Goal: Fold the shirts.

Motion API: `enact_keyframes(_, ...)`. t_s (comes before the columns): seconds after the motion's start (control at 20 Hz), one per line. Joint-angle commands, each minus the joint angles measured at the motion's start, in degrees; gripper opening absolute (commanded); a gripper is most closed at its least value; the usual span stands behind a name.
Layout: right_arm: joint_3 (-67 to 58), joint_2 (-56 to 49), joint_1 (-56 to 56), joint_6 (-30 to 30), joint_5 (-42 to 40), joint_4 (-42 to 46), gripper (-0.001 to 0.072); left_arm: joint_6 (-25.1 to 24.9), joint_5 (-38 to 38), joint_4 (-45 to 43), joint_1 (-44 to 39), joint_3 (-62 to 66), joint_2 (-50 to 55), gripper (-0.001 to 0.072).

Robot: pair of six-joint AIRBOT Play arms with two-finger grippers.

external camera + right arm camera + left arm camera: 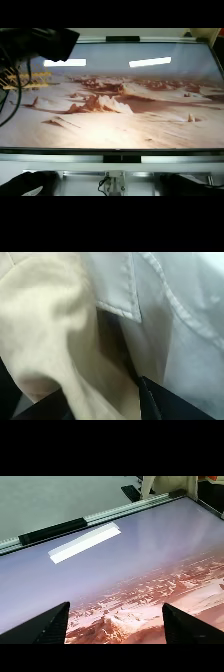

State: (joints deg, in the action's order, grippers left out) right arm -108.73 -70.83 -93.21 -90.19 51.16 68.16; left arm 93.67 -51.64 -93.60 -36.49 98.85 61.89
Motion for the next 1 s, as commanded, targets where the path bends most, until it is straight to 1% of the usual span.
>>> enact_keyframes(0.0,0.00,3.41,-0.72,0.85,11.91,1.86,0.0468,-1.38,0.02,-2.08,0.07,0.02,0.90,0.0673)
enact_keyframes(0.05,0.00,4.63,-0.72,0.83,14.56,2.95,0.0468,-2.14,0.02,-2.47,0.35,0.02,1.57,0.0673)
enact_keyframes(0.15,0.00,7.21,-0.72,0.81,19.52,3.91,0.0468,-2.10,-0.02,-2.45,1.64,0.02,3.21,0.0673)
enact_keyframes(0.3,0.00,10.03,0.09,0.83,30.91,4.17,0.0467,-2.12,0.00,-2.45,4.98,0.02,6.45,0.0673)
enact_keyframes(0.4,0.42,10.16,3.17,1.36,39.15,4.83,0.0467,-2.14,-0.11,-2.45,7.82,0.02,8.48,0.0673)
enact_keyframes(0.5,2.78,10.23,8.85,2.34,45.29,4.31,0.0465,-2.54,-2.34,-2.45,10.47,0.02,9.94,0.0673)
enact_keyframes(0.55,4.76,10.43,13.38,3.23,47.25,3.45,0.0465,-3.82,-5.05,-2.47,11.47,0.02,10.49,0.0636)
enact_keyframes(0.6,7.43,11.06,20.00,3.58,48.24,3.82,0.0465,-4.72,-9.35,-2.47,12.48,0.00,11.15,0.0507)
enact_keyframes(0.65,10.51,12.04,27.43,3.41,47.91,4.94,0.0465,-4.66,-14.73,-2.45,13.29,0.00,11.87,0.0461)
enact_keyframes(0.7,14.29,13.31,36.61,2.45,46.38,6.75,0.0465,-4.39,-22.16,-2.45,13.90,0.00,12.83,0.0462)
enact_keyframes(0.75,18.16,14.38,46.34,0.76,43.80,8.90,0.0465,-3.98,-29.59,-2.47,14.27,-0.35,13.77,0.0463)
enact_keyframes(0.8,21.38,14.69,55.08,-0.20,41.70,11.30,0.0468,-2.54,-36.61,-2.45,14.73,-1.92,14.36,0.0488)
enact_keyframes(0.85,23.98,14.21,63.04,-0.33,40.74,14.12,0.0556,-1.44,-42.36,-2.47,14.91,-4.48,14.32,0.0588)
enact_keyframes(0.9,25.99,12.74,70.16,-1.53,41.20,17.09,0.0577,-1.40,-46.80,-2.45,14.97,-8.09,13.64,0.0683)
enact_keyframes(0.95,27.04,10.86,74.79,-2.10,42.32,18.12,0.0600,-1.40,-47.10,-2.43,14.95,-12.00,12.26,0.0686)
